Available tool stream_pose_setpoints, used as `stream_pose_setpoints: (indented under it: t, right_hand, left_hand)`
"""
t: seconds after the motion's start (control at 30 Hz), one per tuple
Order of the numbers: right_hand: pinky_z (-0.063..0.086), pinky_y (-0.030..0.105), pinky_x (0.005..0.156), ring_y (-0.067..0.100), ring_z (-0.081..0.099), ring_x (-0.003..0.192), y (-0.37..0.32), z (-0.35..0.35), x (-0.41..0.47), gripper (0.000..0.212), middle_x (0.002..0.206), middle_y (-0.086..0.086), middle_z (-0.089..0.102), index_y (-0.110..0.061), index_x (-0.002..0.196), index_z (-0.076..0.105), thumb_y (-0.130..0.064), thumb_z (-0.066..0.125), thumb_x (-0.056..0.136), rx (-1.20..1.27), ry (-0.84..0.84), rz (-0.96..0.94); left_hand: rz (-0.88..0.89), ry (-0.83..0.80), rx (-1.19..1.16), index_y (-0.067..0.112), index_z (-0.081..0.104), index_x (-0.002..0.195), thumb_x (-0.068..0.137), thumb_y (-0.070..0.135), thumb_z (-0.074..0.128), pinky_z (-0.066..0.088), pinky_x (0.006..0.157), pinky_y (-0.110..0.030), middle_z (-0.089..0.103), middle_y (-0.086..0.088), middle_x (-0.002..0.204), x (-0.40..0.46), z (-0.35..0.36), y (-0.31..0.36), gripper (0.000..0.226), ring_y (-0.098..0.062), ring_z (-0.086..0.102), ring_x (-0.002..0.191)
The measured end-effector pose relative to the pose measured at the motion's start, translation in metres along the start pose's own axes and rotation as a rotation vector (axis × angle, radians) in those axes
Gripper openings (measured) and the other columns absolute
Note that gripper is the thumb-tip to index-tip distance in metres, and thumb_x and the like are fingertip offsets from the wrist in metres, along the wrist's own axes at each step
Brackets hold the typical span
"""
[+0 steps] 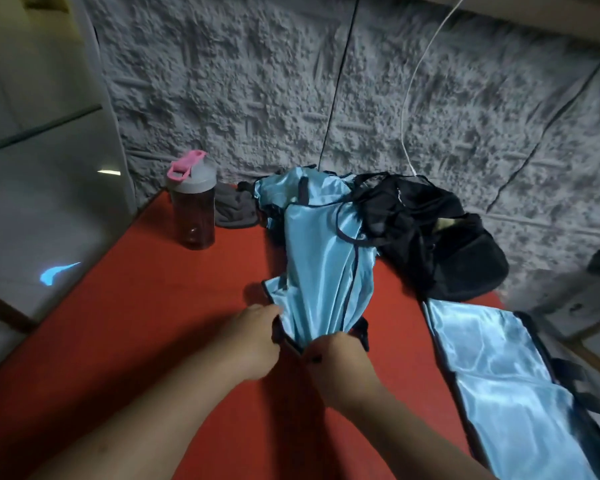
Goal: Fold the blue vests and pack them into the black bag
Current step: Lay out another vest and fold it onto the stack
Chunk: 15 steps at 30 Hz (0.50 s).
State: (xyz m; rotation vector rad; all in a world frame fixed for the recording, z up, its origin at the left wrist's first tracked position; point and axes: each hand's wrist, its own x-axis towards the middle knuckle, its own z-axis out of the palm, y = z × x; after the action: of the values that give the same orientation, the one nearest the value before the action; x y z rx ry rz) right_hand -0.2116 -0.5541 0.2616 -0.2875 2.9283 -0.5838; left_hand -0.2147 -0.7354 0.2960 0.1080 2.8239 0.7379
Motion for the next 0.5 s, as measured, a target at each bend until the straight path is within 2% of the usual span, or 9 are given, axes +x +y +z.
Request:
stream_pose_setpoints:
  t: [0.07, 0.13, 0.2, 0.3, 0.33, 0.37, 0.4, 0.43, 0.5]
  right_hand:
    - [0.035, 0.018, 0.056, 0.012, 0.058, 0.06, 0.004, -0.006, -0.026, 0.019, 0.075, 0.005, 0.069, -0.019, 0.084, 0.076, -0.024, 0.059, 0.077, -0.013, -0.077, -0.049]
    - [0.041, 0.023, 0.061, 0.016, 0.064, 0.069, 0.011, -0.01, -0.043, 0.025, 0.08, 0.004, 0.072, -0.018, 0.087, 0.077, -0.027, 0.056, 0.076, -0.047, -0.149, -0.06]
    - [0.045, 0.025, 0.065, 0.024, 0.067, 0.077, 0.017, -0.016, -0.058, 0.029, 0.083, 0.007, 0.071, -0.017, 0.088, 0.076, -0.031, 0.054, 0.077, -0.095, -0.187, -0.041]
    - [0.041, 0.028, 0.06, 0.016, 0.052, 0.062, 0.025, -0.033, -0.07, 0.042, 0.067, 0.008, 0.055, -0.012, 0.067, 0.058, -0.05, 0.048, 0.08, -0.034, -0.175, -0.085]
    - [0.039, 0.026, 0.058, 0.014, 0.047, 0.062, 0.025, -0.04, -0.068, 0.04, 0.064, 0.008, 0.05, -0.012, 0.064, 0.054, -0.048, 0.053, 0.082, 0.035, -0.142, -0.068]
    - [0.042, 0.026, 0.06, 0.009, 0.051, 0.064, 0.028, -0.045, -0.064, 0.032, 0.065, 0.006, 0.055, -0.014, 0.066, 0.059, -0.039, 0.06, 0.085, 0.108, -0.087, -0.03]
    - [0.049, 0.027, 0.067, 0.007, 0.06, 0.072, 0.031, -0.05, -0.057, 0.018, 0.073, 0.002, 0.066, -0.018, 0.076, 0.07, -0.03, 0.063, 0.087, 0.161, 0.001, 0.027]
    - [0.052, 0.029, 0.077, 0.01, 0.067, 0.085, 0.037, -0.052, -0.048, 0.015, 0.089, 0.0, 0.075, -0.022, 0.092, 0.076, -0.026, 0.063, 0.089, 0.178, 0.098, 0.101]
    - [0.05, 0.032, 0.089, 0.025, 0.066, 0.108, 0.052, -0.049, -0.027, 0.029, 0.112, 0.005, 0.074, -0.025, 0.115, 0.074, -0.026, 0.06, 0.09, 0.158, 0.204, 0.267]
  left_hand:
    - [0.035, -0.042, 0.092, 0.034, 0.031, 0.154, 0.086, 0.023, 0.068, 0.031, 0.116, -0.031, 0.031, 0.003, 0.158, -0.009, 0.012, -0.004, 0.079, -0.024, 0.039, 0.141]
    - [0.055, -0.076, 0.189, 0.039, 0.024, 0.157, 0.086, 0.024, 0.069, 0.028, 0.119, -0.031, 0.021, 0.005, 0.162, -0.017, 0.023, -0.006, 0.086, -0.027, 0.032, 0.144]
    - [0.04, -0.092, 0.298, 0.036, 0.035, 0.152, 0.088, 0.031, 0.069, 0.031, 0.117, -0.033, 0.032, 0.004, 0.156, -0.022, 0.031, -0.005, 0.073, -0.027, 0.034, 0.141]
    - [-0.014, 0.008, 0.375, 0.022, 0.064, 0.119, 0.089, 0.04, 0.068, 0.047, 0.101, -0.036, 0.061, 0.0, 0.126, -0.02, 0.033, -0.004, 0.035, -0.025, 0.056, 0.12]
    - [-0.045, 0.031, 0.385, 0.017, 0.066, 0.109, 0.089, 0.041, 0.067, 0.051, 0.095, -0.037, 0.066, -0.002, 0.118, -0.02, 0.029, -0.004, 0.032, -0.026, 0.062, 0.113]
    - [-0.079, 0.031, 0.402, 0.014, 0.066, 0.104, 0.089, 0.042, 0.067, 0.054, 0.09, -0.037, 0.069, -0.004, 0.114, -0.02, 0.024, -0.005, 0.032, -0.026, 0.066, 0.108]
    - [-0.122, 0.017, 0.419, 0.013, 0.065, 0.104, 0.089, 0.04, 0.067, 0.054, 0.088, -0.035, 0.069, -0.005, 0.115, -0.02, 0.018, -0.007, 0.031, -0.027, 0.067, 0.108]
    - [-0.167, 0.001, 0.442, 0.014, 0.064, 0.106, 0.089, 0.037, 0.066, 0.054, 0.088, -0.034, 0.068, -0.006, 0.117, -0.02, 0.01, -0.01, 0.029, -0.026, 0.067, 0.11]
    - [-0.249, -0.037, 0.496, 0.015, 0.062, 0.112, 0.089, 0.029, 0.06, 0.052, 0.091, -0.032, 0.066, -0.005, 0.125, -0.02, -0.005, -0.02, 0.027, -0.025, 0.065, 0.115]
